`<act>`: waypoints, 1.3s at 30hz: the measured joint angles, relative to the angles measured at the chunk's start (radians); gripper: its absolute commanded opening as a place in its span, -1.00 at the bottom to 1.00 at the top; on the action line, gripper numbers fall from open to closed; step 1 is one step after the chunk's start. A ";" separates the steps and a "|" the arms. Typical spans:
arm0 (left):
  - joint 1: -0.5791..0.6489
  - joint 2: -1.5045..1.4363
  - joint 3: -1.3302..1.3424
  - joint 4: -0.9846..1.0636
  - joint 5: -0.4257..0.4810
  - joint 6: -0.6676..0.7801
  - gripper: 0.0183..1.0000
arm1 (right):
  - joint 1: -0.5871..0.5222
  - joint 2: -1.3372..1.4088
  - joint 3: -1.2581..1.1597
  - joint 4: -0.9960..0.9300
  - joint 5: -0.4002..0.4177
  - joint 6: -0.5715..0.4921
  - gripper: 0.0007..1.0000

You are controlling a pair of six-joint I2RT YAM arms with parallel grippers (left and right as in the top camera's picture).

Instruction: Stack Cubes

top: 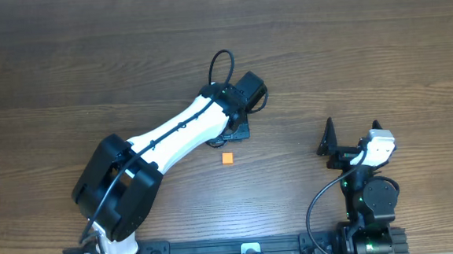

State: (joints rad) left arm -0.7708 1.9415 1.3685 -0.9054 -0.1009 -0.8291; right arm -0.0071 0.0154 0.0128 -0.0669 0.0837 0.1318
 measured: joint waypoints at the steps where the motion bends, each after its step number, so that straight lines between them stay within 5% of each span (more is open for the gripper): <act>1: 0.000 0.000 0.000 0.002 0.000 0.000 -0.96 | 0.000 0.000 0.000 0.000 0.000 0.000 0.99; 28: 0.005 0.013 0.000 0.014 -0.019 0.000 -0.95 | 0.000 0.000 0.000 0.000 0.000 0.000 0.99; 39: 0.005 0.015 0.000 0.017 -0.023 0.002 -0.17 | 0.000 0.000 0.000 0.000 0.000 0.000 0.99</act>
State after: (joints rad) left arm -0.7662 1.9564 1.3685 -0.8883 -0.1238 -0.8268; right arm -0.0071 0.0154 0.0128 -0.0669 0.0837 0.1322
